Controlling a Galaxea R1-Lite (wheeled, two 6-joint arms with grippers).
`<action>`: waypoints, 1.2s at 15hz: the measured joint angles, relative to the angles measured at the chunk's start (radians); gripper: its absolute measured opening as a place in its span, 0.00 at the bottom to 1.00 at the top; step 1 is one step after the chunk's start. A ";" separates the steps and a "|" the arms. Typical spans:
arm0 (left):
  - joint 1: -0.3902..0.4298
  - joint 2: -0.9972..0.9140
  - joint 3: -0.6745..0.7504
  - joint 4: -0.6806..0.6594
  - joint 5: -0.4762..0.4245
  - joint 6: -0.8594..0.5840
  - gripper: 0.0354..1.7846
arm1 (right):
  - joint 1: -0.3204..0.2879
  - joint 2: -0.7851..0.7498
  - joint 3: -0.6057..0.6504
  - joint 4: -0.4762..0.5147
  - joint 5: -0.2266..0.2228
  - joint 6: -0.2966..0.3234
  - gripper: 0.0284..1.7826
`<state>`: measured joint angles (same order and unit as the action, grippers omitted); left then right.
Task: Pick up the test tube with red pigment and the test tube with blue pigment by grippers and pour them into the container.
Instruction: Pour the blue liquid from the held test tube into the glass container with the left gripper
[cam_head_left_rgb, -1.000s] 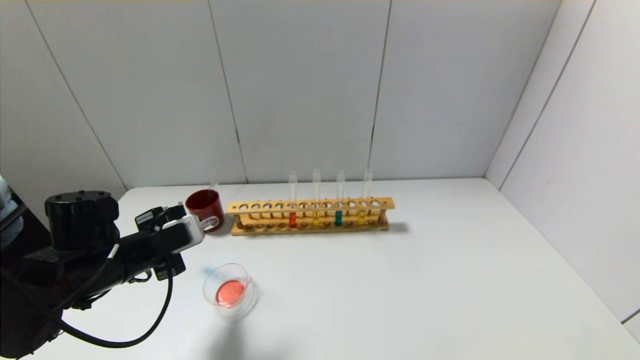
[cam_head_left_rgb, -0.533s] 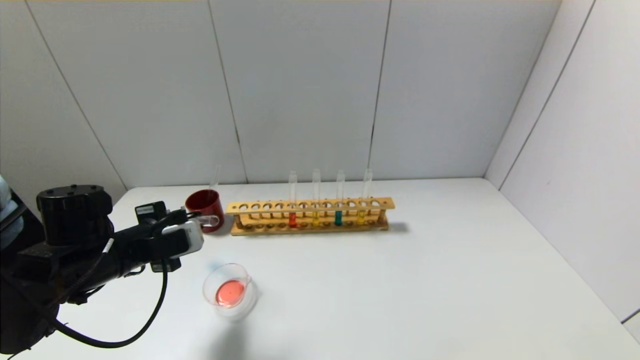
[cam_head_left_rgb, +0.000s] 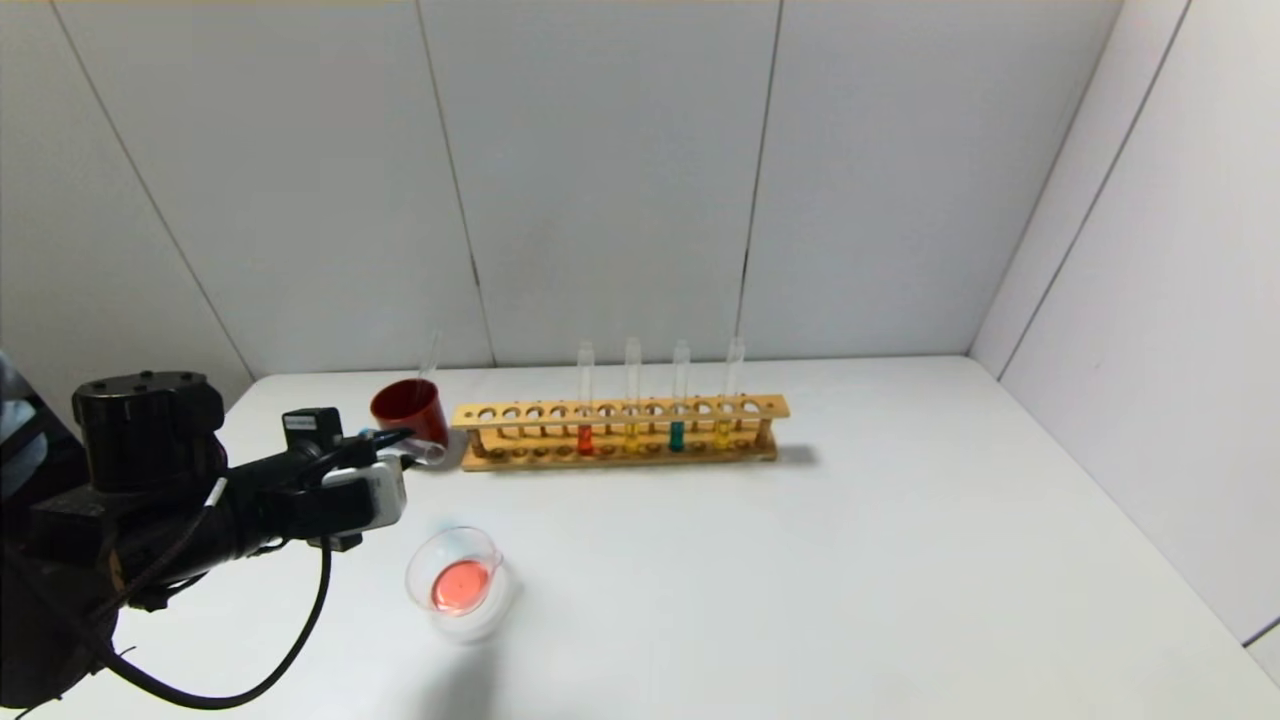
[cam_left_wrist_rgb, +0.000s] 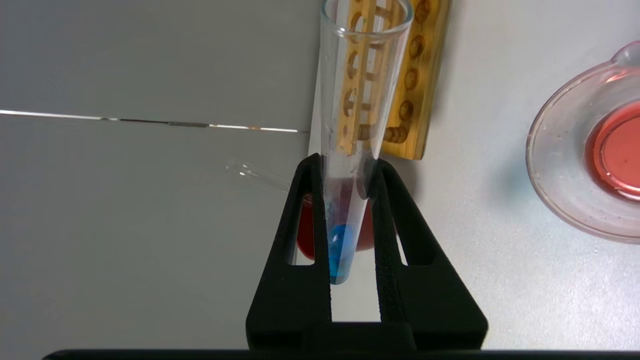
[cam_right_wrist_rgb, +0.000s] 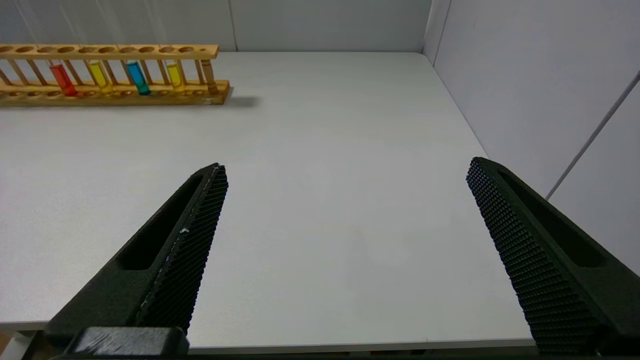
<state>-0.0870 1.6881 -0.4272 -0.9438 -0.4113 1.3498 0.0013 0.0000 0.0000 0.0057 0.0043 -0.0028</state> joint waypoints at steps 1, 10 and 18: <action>0.000 0.005 -0.001 -0.010 -0.009 0.000 0.15 | 0.000 0.000 0.000 0.000 0.000 0.000 0.98; 0.007 0.092 -0.001 -0.143 -0.149 0.089 0.15 | 0.000 0.000 0.000 0.000 0.000 0.000 0.98; 0.087 0.171 -0.002 -0.244 -0.246 0.194 0.15 | 0.000 0.000 0.000 0.000 0.000 0.000 0.98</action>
<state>-0.0004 1.8587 -0.4296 -1.1881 -0.6570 1.5443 0.0013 0.0000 0.0000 0.0057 0.0038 -0.0028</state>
